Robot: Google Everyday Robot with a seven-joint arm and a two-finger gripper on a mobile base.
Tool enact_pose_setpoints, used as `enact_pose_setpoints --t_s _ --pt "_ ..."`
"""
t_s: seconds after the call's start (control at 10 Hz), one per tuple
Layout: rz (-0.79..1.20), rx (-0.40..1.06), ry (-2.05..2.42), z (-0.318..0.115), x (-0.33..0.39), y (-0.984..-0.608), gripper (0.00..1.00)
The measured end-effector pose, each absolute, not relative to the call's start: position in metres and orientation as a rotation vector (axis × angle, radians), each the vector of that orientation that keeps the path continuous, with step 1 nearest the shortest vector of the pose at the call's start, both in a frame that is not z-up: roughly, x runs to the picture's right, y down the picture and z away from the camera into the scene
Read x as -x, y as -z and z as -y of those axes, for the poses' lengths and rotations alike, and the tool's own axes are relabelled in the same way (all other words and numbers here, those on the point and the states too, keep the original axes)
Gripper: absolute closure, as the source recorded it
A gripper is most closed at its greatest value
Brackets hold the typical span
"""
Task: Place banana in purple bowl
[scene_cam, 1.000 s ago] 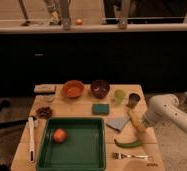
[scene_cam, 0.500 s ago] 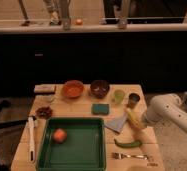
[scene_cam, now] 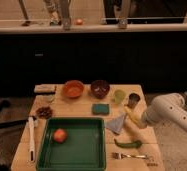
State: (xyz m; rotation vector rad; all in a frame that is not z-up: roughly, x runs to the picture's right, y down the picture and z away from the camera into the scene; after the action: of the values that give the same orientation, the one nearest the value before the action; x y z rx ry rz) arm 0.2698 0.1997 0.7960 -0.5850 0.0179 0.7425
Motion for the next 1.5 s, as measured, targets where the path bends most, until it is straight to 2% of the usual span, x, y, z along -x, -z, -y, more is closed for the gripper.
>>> enact_pose_setpoints --t_s 0.4,1.0,1.5 --pt "0.011 0.536 -0.628 -0.182 -0.237 -0.776 1.0" --pt "0.028 0.495 -0.594 -0.15 -0.208 -0.778 1.0" --pt "0.026 0.47 -0.497 -0.127 -0.152 -0.782 1.0"
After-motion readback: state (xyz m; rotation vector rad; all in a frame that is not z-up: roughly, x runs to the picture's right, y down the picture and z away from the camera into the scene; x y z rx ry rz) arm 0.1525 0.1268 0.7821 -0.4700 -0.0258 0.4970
